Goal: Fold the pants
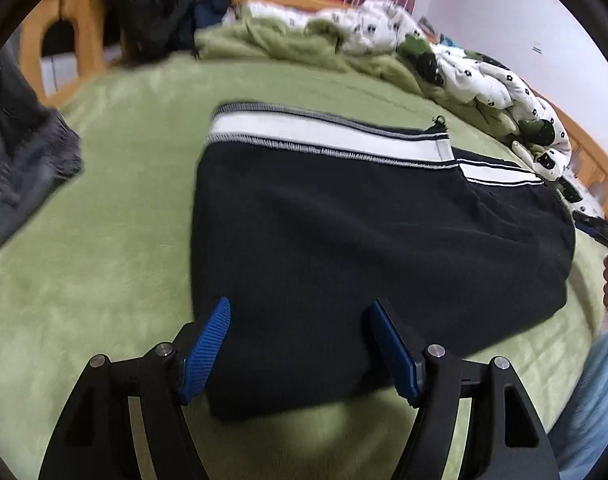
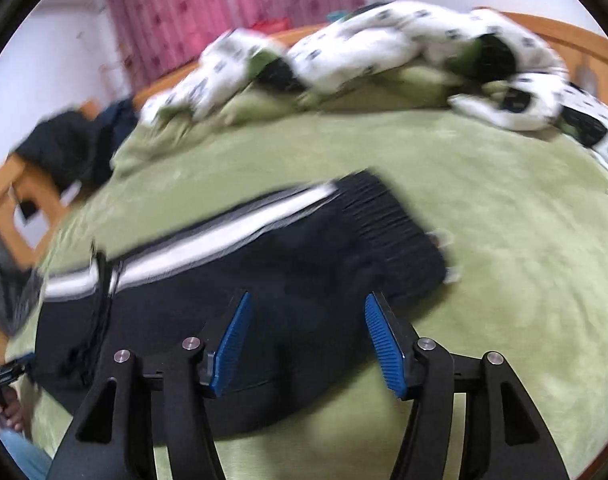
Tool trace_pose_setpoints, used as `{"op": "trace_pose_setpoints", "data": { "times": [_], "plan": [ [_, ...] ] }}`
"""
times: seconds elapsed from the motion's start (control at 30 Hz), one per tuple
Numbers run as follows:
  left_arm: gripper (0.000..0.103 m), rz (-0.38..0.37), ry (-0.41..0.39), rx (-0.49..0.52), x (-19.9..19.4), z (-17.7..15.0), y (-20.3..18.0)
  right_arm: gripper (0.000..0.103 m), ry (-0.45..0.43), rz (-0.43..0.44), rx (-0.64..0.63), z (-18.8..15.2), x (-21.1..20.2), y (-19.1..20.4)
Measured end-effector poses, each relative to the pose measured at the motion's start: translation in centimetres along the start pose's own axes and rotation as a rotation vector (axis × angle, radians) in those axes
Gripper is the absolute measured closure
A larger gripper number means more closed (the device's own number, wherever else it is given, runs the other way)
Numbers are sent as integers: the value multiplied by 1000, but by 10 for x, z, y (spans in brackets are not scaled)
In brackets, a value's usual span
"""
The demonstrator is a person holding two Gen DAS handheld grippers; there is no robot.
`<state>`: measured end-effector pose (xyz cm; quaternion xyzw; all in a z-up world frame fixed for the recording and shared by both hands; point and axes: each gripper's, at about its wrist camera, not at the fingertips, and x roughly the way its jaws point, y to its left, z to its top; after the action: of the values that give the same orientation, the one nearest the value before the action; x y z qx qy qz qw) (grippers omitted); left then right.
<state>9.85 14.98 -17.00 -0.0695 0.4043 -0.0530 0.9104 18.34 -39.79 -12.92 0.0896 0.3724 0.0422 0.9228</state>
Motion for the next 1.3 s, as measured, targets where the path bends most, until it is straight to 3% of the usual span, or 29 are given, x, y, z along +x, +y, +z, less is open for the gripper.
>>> {"op": "trace_pose_setpoints", "data": {
  "times": [0.13, 0.27, 0.4, 0.5, 0.6, 0.7, 0.73, 0.77, 0.8, 0.83, 0.9, 0.93, 1.03, 1.17, 1.23, 1.3],
  "plan": [
    [32, -88, -4, -118, -30, -9, 11, 42, 197, -134, -125, -20, 65, 20],
    [31, -121, -25, -241, -49, -38, 29, 40, 171, -132, -146, -16, 48, 30],
    [30, -244, -50, -447, -48, -69, 55, 40, 118, -82, -86, -5, 10, 36],
    [24, -341, -90, -577, -32, -70, 69, 40, 101, -55, -59, 5, -11, 50],
    [24, -345, -88, -629, -15, -64, 66, 40, 85, 7, -40, 7, -31, 73],
    [26, -280, -60, -622, -5, -53, 57, 40, 70, 47, -49, 0, -43, 97],
    [31, -258, -53, -616, -3, -49, 54, 40, 67, 70, -58, -4, -45, 106],
    [39, -230, -37, -612, -2, -46, 53, 40, 65, 83, -67, -4, -42, 113],
    [59, -172, 2, -606, 2, -40, 51, 40, 53, 82, -79, -8, -39, 119],
    [70, -131, 30, -598, 3, -36, 52, 40, 29, 56, -88, -14, -38, 123],
    [82, -130, 44, -592, 0, -27, 51, 41, 30, 25, -99, -22, -32, 126],
    [85, -123, 41, -582, -6, -19, 49, 43, 76, 31, -110, -24, -27, 126],
    [89, -86, 0, -485, -32, 13, 28, 44, 107, 53, -120, -27, -22, 120],
    [90, -17, -53, -297, -64, 62, -35, 44, 77, -39, -156, -28, -23, 107],
    [91, -43, -70, -179, -73, 84, -83, 44, 62, -64, -150, -29, -26, 100],
    [91, -132, -79, -117, -71, 98, -124, 44, 32, -102, -171, -31, -31, 91]
  ]
}}
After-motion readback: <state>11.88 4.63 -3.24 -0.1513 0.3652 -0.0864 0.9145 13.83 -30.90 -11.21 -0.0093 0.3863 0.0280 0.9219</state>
